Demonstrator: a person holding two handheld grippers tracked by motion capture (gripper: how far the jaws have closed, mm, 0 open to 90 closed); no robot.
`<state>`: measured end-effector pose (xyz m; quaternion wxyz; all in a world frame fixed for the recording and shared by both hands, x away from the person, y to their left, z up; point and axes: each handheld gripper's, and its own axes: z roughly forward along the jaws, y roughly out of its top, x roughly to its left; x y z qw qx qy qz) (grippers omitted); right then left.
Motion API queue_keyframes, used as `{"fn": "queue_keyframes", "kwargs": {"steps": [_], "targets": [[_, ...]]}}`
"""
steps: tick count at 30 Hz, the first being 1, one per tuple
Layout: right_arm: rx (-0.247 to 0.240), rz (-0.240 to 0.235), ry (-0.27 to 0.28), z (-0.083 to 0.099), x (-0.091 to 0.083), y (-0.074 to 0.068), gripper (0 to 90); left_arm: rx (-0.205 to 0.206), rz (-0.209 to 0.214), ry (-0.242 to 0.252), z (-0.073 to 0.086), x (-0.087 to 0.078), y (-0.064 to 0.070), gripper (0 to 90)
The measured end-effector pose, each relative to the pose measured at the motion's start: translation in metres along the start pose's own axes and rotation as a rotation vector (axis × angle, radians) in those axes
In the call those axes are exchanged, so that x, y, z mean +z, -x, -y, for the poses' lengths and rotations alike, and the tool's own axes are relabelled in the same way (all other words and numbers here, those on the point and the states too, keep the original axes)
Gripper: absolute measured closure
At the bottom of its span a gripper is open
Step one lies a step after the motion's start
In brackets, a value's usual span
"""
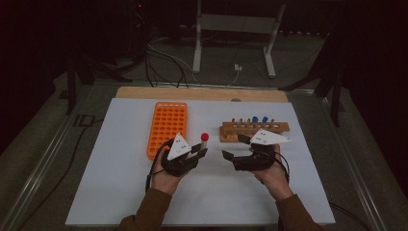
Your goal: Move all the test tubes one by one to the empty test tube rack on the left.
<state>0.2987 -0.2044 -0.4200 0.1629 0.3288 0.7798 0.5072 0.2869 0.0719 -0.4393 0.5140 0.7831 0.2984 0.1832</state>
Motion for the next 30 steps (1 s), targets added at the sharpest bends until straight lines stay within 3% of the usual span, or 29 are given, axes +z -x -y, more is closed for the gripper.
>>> {"fn": "queue_keyframes", "kwargs": {"steps": [6, 10, 17, 22, 30], "targets": [[0.006, 0.067, -0.009, 0.009, -0.005, 0.006, 3.6, -0.038, -0.011, 0.023, 0.006, -0.014, -0.010, 75.6], [0.043, 0.072, 0.001, 0.015, -0.008, 0.013, 0.9, -0.054, -0.009, 0.039, 0.010, -0.020, -0.012, 75.6], [0.067, 0.099, 0.015, 0.019, -0.015, 0.019, 0.0, -0.067, -0.020, 0.047, 0.014, -0.026, -0.017, 75.5], [0.087, 0.108, 0.019, 0.024, -0.020, 0.023, 0.0, -0.053, -0.048, 0.038, 0.018, -0.031, -0.023, 75.5], [0.098, 0.099, 0.036, 0.025, -0.021, 0.024, 0.0, -0.076, -0.110, 0.057, 0.028, -0.044, -0.037, 75.3]]}}
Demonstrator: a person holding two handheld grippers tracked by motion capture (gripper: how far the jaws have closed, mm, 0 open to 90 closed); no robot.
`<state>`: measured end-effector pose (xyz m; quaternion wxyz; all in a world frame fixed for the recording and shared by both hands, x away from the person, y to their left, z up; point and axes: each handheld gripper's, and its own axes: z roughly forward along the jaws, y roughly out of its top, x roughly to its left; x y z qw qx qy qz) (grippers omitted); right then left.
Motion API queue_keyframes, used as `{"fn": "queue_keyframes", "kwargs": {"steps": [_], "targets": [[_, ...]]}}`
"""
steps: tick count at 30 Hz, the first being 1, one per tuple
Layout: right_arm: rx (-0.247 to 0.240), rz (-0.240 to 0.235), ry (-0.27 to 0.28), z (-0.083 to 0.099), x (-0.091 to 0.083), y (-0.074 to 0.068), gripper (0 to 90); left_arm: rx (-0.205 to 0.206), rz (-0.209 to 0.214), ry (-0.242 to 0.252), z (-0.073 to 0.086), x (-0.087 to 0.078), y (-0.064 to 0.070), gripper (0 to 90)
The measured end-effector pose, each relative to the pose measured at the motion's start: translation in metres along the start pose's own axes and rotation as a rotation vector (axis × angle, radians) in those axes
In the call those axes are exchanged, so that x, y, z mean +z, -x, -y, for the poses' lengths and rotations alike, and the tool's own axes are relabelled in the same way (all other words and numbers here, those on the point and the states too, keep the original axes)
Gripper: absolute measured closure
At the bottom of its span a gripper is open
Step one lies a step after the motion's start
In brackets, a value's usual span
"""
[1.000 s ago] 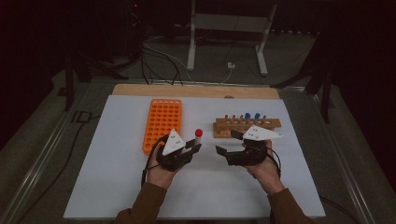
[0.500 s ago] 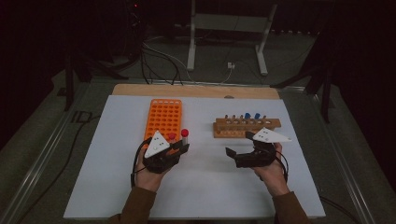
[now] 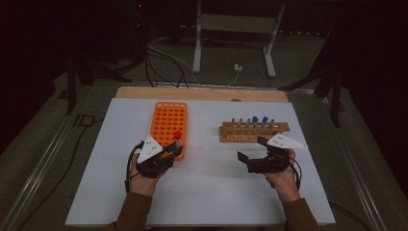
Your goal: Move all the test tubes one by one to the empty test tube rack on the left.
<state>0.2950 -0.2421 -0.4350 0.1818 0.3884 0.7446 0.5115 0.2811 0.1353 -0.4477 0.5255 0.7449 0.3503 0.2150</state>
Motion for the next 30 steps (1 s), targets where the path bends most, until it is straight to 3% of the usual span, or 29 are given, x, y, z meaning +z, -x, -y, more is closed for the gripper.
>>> {"fn": "queue_keyframes", "kwargs": {"steps": [6, 15, 18, 23, 30], "targets": [[0.004, -0.005, 0.009, 0.000, -0.001, 0.000, 0.0, -0.009, -0.059, 0.014, 0.005, -0.003, -0.009, 75.3], [0.014, -0.004, 0.010, 0.001, -0.001, 0.003, 0.0, -0.006, -0.141, -0.008, 0.013, 0.013, -0.017, 75.6], [0.013, -0.005, 0.007, 0.001, 0.000, 0.002, 0.0, -0.017, -0.151, -0.020, 0.018, 0.019, -0.018, 75.6], [0.011, -0.007, 0.004, 0.002, 0.000, 0.002, 0.0, 0.005, -0.170, -0.086, 0.026, 0.029, -0.019, 75.6], [0.007, -0.009, -0.007, 0.004, 0.002, 0.001, 0.0, 0.020, -0.166, -0.198, 0.035, 0.039, -0.019, 76.0]]}}
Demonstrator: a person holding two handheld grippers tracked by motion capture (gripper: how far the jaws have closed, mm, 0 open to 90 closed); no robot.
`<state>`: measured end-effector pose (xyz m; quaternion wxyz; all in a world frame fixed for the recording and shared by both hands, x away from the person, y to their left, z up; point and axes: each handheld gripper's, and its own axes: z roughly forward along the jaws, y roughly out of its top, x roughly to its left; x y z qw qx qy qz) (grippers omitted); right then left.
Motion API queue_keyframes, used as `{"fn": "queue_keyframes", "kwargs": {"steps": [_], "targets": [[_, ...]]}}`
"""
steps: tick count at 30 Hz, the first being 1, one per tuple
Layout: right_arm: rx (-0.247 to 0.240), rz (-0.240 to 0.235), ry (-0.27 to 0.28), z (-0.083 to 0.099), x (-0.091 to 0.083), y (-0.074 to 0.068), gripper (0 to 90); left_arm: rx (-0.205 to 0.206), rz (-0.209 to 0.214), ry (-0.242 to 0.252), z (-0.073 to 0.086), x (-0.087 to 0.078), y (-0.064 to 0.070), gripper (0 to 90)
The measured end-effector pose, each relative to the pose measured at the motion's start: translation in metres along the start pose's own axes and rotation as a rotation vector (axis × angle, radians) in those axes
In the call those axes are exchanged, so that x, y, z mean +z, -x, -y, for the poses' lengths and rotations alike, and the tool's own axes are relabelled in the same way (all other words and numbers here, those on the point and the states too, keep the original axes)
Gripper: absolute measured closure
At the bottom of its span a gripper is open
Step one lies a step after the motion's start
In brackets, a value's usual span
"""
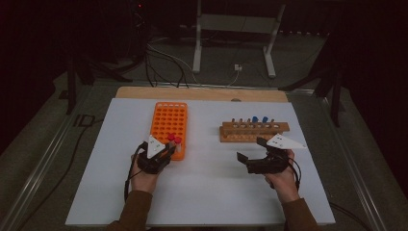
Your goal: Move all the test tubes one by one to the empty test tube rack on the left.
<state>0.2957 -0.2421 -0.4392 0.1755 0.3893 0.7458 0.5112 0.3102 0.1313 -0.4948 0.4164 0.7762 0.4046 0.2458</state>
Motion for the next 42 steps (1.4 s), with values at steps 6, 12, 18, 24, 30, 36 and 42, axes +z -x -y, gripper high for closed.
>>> {"fn": "queue_keyframes", "kwargs": {"steps": [6, 12, 18, 24, 30, 36, 42], "targets": [[-0.002, -0.001, -0.002, 0.001, 0.001, 0.000, 0.0, -0.014, 0.009, -0.014, 0.002, 0.001, -0.002, 76.1], [-0.002, 0.000, -0.010, 0.002, 0.002, 0.000, 0.0, -0.034, 0.013, -0.010, 0.003, -0.001, -0.002, 74.7], [0.005, 0.006, -0.016, 0.002, 0.002, 0.002, 0.0, -0.034, 0.006, -0.020, 0.004, -0.006, -0.001, 61.6], [0.011, 0.020, -0.011, 0.002, 0.000, 0.005, 0.0, -0.070, 0.028, 0.027, 0.004, -0.019, -0.007, 51.2], [0.010, 0.038, -0.006, 0.002, -0.001, 0.006, 0.0, -0.124, 0.051, 0.105, 0.002, -0.035, -0.013, 37.5], [0.001, 0.094, -0.005, -0.001, -0.006, 0.014, 0.0, -0.141, 0.027, 0.140, -0.002, -0.047, -0.014, 15.4], [0.030, 0.135, 0.022, -0.009, -0.015, 0.030, 0.0, -0.145, -0.004, 0.151, -0.002, -0.056, -0.017, 0.5]]}}
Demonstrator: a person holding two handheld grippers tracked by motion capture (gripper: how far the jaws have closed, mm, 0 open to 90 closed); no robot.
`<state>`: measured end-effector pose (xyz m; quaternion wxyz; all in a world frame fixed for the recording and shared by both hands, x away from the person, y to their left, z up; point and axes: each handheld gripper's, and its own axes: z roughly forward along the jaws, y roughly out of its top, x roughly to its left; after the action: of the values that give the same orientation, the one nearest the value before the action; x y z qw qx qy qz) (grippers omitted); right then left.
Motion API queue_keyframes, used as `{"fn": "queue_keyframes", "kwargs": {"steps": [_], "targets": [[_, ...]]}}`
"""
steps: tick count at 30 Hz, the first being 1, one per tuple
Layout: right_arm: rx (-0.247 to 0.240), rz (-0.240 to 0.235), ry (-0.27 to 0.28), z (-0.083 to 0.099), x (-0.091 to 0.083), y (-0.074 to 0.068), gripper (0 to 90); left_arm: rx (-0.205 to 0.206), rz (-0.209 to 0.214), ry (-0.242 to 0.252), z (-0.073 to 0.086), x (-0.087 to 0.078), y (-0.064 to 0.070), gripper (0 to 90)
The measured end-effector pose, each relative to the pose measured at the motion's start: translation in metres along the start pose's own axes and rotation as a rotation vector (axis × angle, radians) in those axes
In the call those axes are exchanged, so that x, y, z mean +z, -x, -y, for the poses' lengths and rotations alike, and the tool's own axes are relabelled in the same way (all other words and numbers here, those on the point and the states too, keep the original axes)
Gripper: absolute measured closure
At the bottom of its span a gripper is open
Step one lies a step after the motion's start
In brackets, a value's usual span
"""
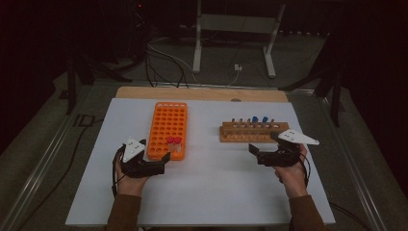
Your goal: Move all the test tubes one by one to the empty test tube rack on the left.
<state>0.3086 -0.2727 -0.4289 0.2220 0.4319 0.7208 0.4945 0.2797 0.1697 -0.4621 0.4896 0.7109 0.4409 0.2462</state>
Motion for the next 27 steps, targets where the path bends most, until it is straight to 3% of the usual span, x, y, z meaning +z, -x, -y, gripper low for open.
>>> {"fn": "queue_keyframes", "kwargs": {"steps": [8, 13, 16, 22, 27], "targets": [[0.019, 0.031, 0.006, -0.014, 0.002, 0.020, 3.4, -0.018, -0.010, 0.000, 0.007, -0.005, -0.008, 0.5], [0.011, 0.052, -0.005, -0.020, 0.013, 0.034, 6.3, -0.021, -0.018, 0.024, 0.009, -0.011, -0.010, 0.5], [0.030, 0.074, -0.018, -0.020, 0.022, 0.042, 10.3, -0.025, -0.024, 0.027, 0.011, -0.013, -0.011, 0.5], [0.073, 0.113, -0.028, -0.016, 0.036, 0.055, 26.5, -0.018, -0.040, 0.051, 0.011, -0.014, -0.011, 0.5], [0.085, 0.152, -0.042, -0.012, 0.047, 0.062, 45.8, -0.018, -0.051, 0.051, 0.012, -0.013, -0.011, 0.6]]}}
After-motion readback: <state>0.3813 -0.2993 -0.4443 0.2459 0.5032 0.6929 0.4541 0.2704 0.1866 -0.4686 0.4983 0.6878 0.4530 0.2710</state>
